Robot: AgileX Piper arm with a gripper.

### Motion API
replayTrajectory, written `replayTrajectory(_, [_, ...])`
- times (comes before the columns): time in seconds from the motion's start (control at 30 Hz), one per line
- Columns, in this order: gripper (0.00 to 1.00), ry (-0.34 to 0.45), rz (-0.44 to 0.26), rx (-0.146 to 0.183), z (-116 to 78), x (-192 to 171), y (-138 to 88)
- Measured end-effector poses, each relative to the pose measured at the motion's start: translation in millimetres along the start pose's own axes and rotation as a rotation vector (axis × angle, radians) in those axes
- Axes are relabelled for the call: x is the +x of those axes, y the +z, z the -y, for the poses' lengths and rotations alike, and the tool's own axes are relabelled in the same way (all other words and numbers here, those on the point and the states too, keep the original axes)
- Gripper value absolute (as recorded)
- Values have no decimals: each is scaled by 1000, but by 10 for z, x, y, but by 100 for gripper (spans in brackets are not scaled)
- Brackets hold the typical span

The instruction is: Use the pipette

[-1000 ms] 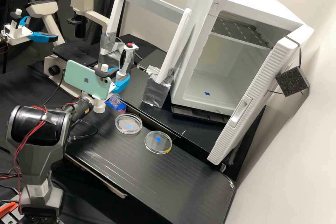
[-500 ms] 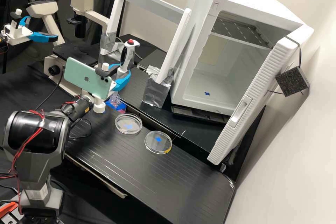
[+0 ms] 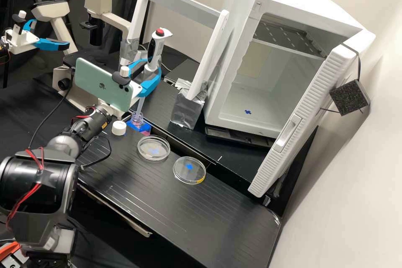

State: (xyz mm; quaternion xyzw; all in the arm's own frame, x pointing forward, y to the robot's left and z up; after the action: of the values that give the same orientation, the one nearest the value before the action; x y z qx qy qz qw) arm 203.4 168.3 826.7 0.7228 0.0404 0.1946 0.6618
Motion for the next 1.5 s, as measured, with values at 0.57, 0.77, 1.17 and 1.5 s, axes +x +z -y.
replayTrajectory(0.57, [0, 81, -55, 81, -264, -52, -142])
replayTrajectory(0.77, [0, 155, -58, 154, -485, -144, -33])
replayTrajectory(1.17, [0, 267, -133, 196, -983, -518, 400])
replayTrajectory(1.5, [0, 220, -86, 138, -978, -783, 620])
